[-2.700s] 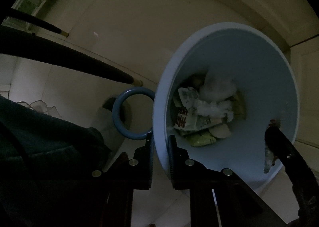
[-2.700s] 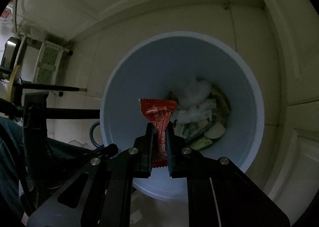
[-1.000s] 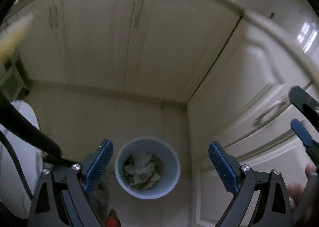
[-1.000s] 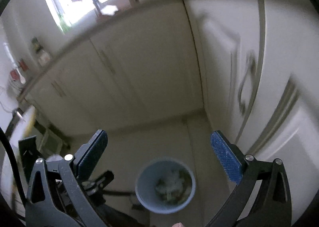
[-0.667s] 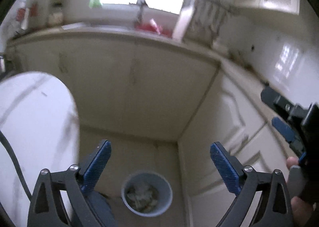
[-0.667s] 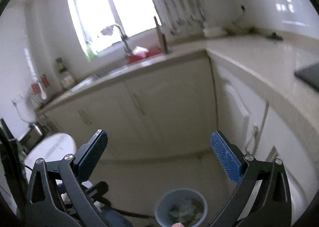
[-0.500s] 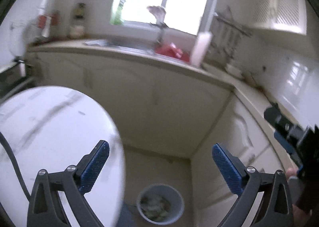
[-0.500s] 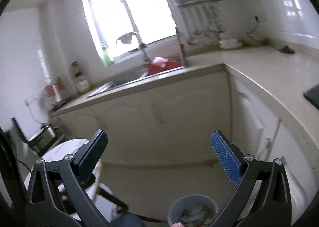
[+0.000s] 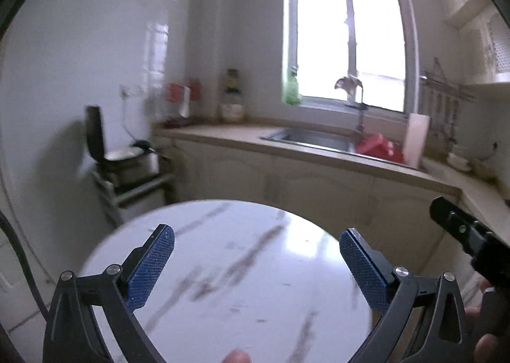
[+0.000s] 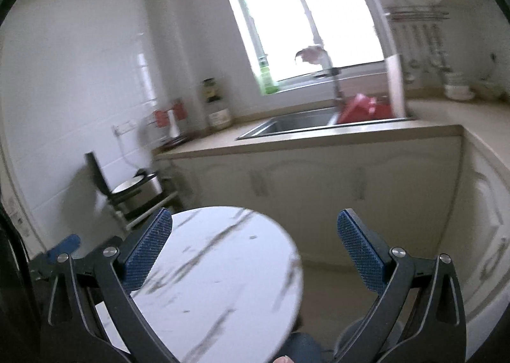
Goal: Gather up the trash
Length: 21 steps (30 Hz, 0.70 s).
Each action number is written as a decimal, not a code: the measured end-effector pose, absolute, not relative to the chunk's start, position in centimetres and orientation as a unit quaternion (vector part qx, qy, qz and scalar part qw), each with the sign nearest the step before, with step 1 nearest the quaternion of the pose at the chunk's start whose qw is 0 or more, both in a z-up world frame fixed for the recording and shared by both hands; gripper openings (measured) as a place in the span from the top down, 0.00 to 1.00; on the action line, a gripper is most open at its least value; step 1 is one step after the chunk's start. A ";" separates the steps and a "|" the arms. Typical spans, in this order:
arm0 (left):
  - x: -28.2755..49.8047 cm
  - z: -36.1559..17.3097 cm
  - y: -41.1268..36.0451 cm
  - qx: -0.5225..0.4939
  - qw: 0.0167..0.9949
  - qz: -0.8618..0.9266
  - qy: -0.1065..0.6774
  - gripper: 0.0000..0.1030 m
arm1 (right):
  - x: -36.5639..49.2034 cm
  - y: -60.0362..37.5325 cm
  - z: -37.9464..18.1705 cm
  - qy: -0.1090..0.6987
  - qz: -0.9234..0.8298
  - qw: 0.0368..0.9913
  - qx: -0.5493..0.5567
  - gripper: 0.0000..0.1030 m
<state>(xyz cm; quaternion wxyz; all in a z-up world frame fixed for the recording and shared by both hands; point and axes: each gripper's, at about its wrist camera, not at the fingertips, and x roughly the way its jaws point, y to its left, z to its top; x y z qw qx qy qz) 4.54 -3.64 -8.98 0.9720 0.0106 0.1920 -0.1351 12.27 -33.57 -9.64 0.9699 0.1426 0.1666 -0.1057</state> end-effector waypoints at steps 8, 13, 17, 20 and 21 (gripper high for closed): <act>-3.9 -7.5 1.1 -0.007 0.983 -0.090 0.157 0.01 | 13.3 -25.8 -8.3 0.171 -0.060 0.976 0.121 0.00; -6.7 -7.0 1.5 -0.010 0.988 -0.060 0.142 0.01 | 13.0 -22.0 -6.3 0.164 -0.049 0.981 0.085 0.00; -9.0 -6.5 0.4 0.006 0.991 -0.029 0.128 0.01 | 12.5 -19.3 -4.7 0.151 -0.045 0.986 0.054 0.00; -10.7 -6.1 -0.5 0.005 0.992 -0.020 0.123 0.01 | 11.7 -18.0 -3.7 0.141 -0.044 0.988 0.045 0.00; -11.0 -6.0 -0.7 0.005 0.993 -0.018 0.120 0.01 | 11.5 -17.6 -3.4 0.137 -0.044 0.989 0.042 0.00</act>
